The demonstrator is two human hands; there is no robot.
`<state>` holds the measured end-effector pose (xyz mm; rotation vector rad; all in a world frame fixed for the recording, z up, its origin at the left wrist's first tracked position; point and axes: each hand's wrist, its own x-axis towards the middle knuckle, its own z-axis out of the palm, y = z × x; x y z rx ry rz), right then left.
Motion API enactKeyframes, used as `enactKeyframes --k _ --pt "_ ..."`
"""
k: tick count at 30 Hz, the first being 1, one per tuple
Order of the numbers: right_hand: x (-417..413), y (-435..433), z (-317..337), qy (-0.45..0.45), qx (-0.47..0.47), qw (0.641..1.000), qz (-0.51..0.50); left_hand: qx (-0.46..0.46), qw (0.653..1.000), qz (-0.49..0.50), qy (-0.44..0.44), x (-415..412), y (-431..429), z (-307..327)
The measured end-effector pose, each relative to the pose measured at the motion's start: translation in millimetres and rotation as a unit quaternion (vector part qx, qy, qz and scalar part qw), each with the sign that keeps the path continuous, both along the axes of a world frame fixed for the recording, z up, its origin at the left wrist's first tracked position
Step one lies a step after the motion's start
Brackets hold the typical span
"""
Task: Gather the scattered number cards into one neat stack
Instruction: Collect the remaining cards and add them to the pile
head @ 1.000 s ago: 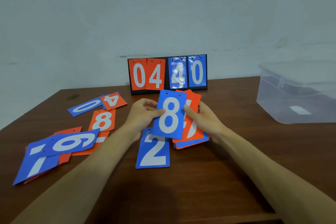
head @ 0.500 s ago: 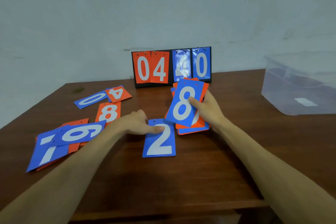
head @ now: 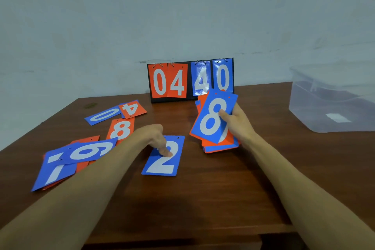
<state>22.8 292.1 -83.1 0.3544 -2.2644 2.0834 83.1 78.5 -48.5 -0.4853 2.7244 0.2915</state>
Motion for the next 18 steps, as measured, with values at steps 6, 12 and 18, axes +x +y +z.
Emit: enactKeyframes --k 6,12,18 --pt "2.0 0.4 2.6 -0.001 -0.002 1.0 0.003 0.06 0.998 -0.013 0.026 -0.1 -1.1 -0.7" --pt "0.1 -0.4 1.2 -0.006 0.011 1.0 -0.004 0.018 0.999 0.031 0.026 6.6 -12.5 -6.8" --pt "1.4 -1.2 0.5 -0.011 0.002 1.0 -0.002 0.055 0.998 0.018 -0.016 -0.9 -3.5 -2.2"
